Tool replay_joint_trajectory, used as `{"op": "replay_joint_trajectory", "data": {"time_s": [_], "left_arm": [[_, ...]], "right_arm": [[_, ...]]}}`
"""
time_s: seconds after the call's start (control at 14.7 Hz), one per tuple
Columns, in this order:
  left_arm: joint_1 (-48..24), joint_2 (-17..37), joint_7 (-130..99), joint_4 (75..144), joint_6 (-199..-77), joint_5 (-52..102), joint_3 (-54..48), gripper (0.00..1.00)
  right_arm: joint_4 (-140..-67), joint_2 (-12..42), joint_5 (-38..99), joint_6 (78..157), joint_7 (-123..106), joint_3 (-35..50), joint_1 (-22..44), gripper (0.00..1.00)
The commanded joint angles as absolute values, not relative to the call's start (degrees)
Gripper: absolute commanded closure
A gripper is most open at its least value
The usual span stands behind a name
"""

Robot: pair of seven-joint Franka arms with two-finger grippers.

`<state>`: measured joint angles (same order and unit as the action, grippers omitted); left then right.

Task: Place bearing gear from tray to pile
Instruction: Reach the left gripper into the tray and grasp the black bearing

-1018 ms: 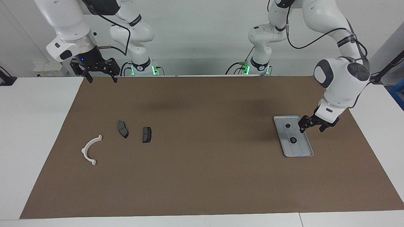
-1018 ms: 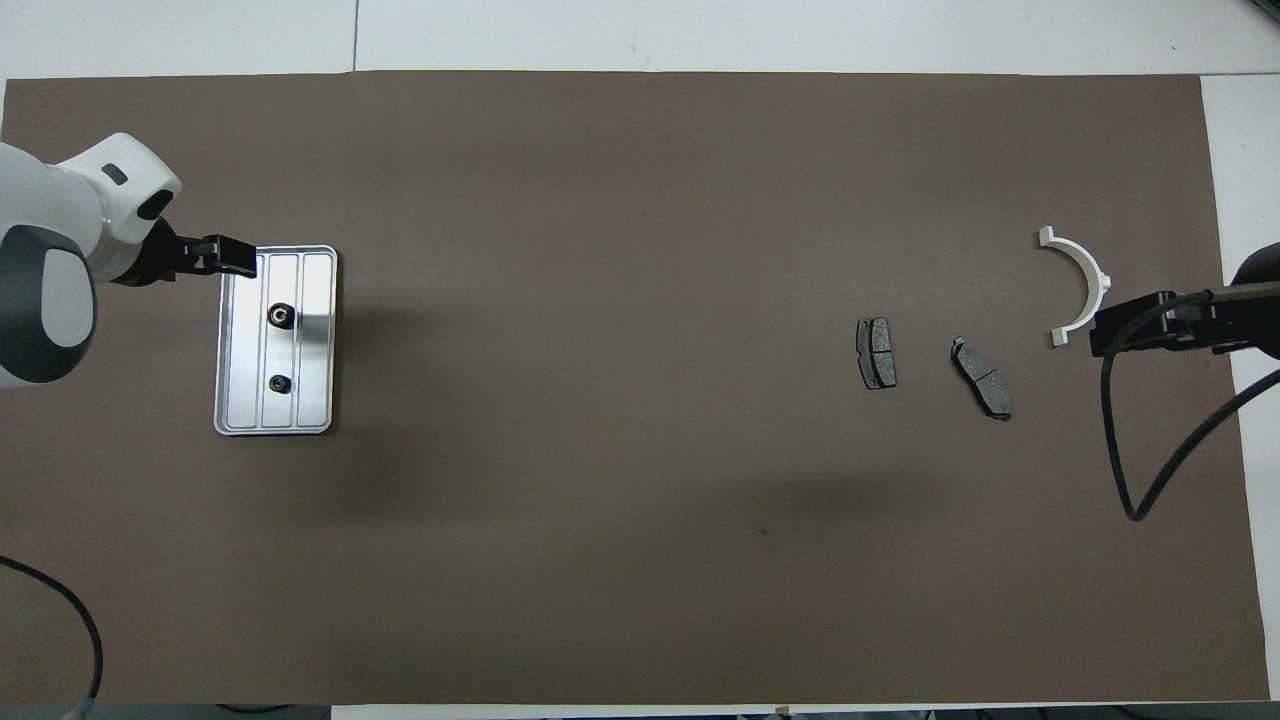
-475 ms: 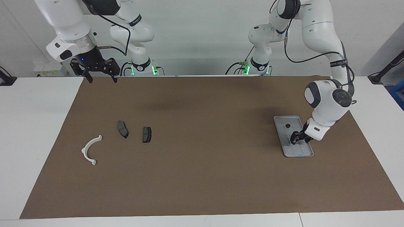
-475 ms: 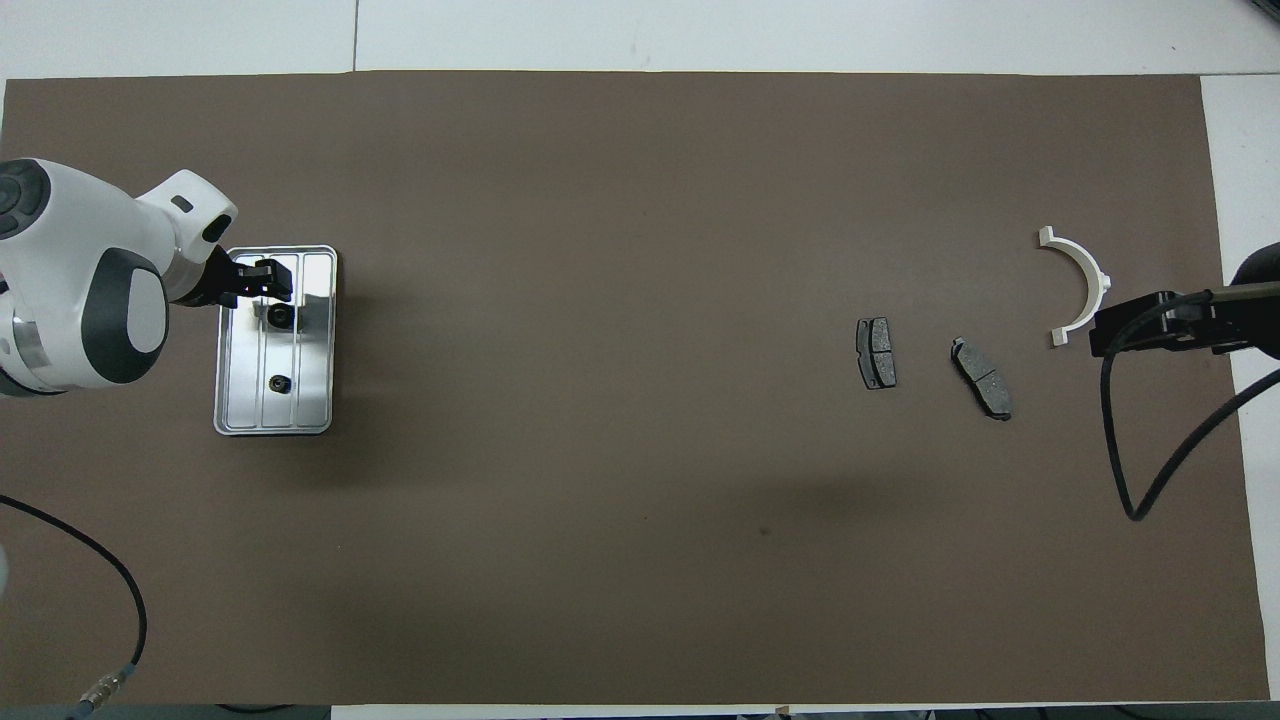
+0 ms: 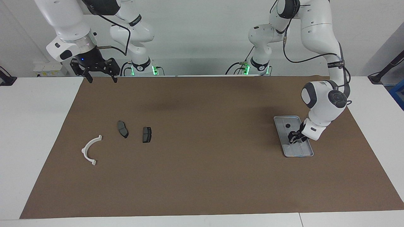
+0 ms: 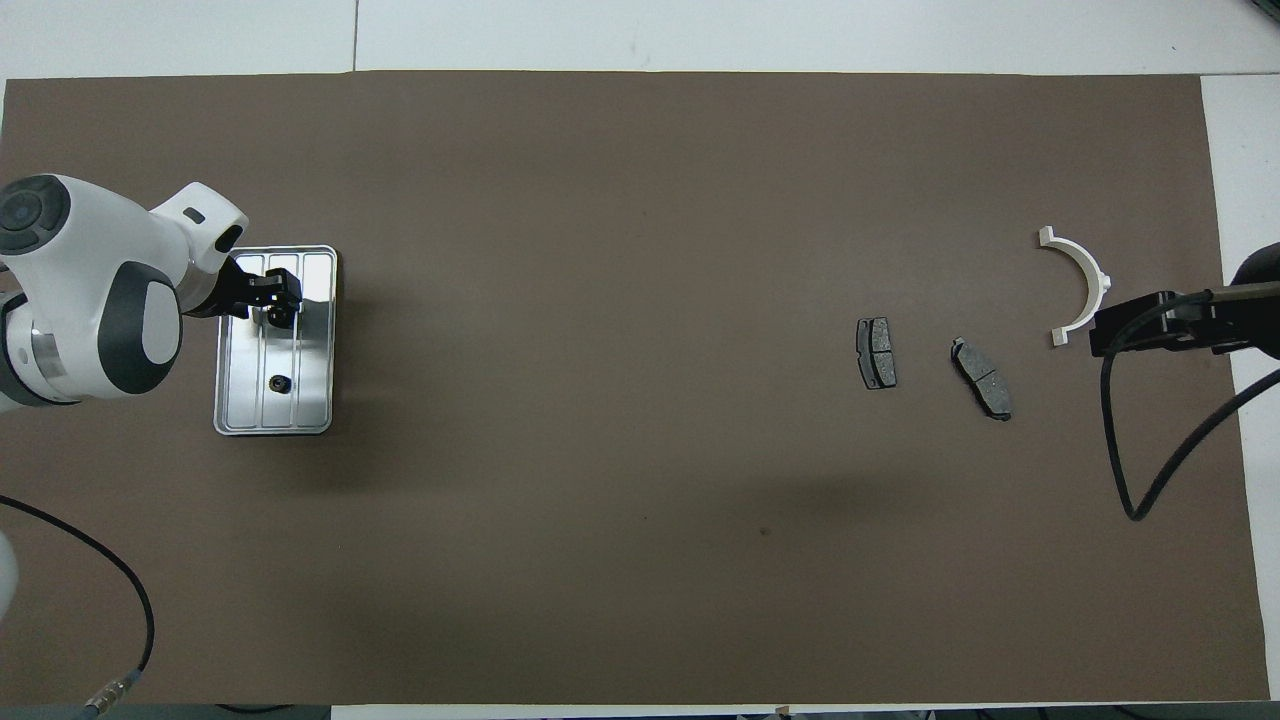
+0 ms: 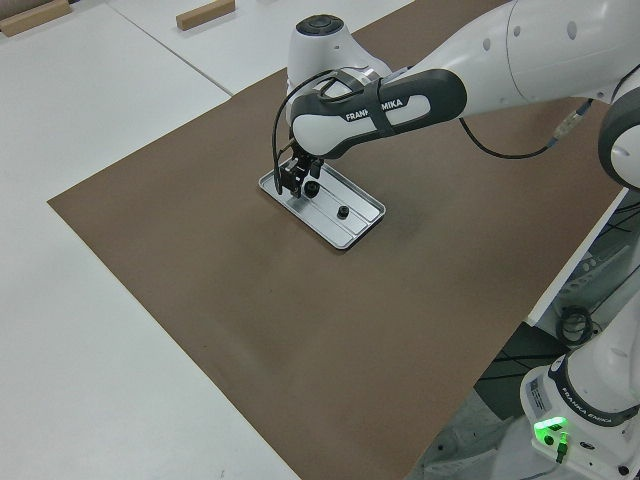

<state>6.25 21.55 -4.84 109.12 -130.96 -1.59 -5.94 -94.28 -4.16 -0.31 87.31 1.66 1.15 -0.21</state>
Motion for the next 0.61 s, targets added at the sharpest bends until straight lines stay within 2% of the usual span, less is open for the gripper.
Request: {"op": "replay_joint_trajectory", "data": {"time_s": [0.0, 0.34, 0.47, 0.54], "left_arm": [[5.54, 19.42, -6.77, 112.41, -133.33, -2.99, -5.71, 0.34], [4.92, 19.25, -7.82, 112.85, -133.33, -2.99, -5.63, 0.44], [4.92, 19.07, -7.82, 113.03, -133.07, -2.99, -5.63, 0.65], [5.01, 18.99, -7.74, 113.03, -132.81, -2.99, -5.63, 0.69]], "right_arm": [[-95.01, -4.48, -1.14, 88.42, 1.93, 1.49, -0.44, 0.0], [-95.1, -4.48, -1.06, 88.42, 2.02, 1.49, -0.44, 0.0], [-95.01, -4.48, -1.05, 88.59, 2.02, 1.49, -0.44, 0.0], [-95.01, -4.48, -1.05, 89.03, 2.02, 1.58, -0.44, 0.0]]}}
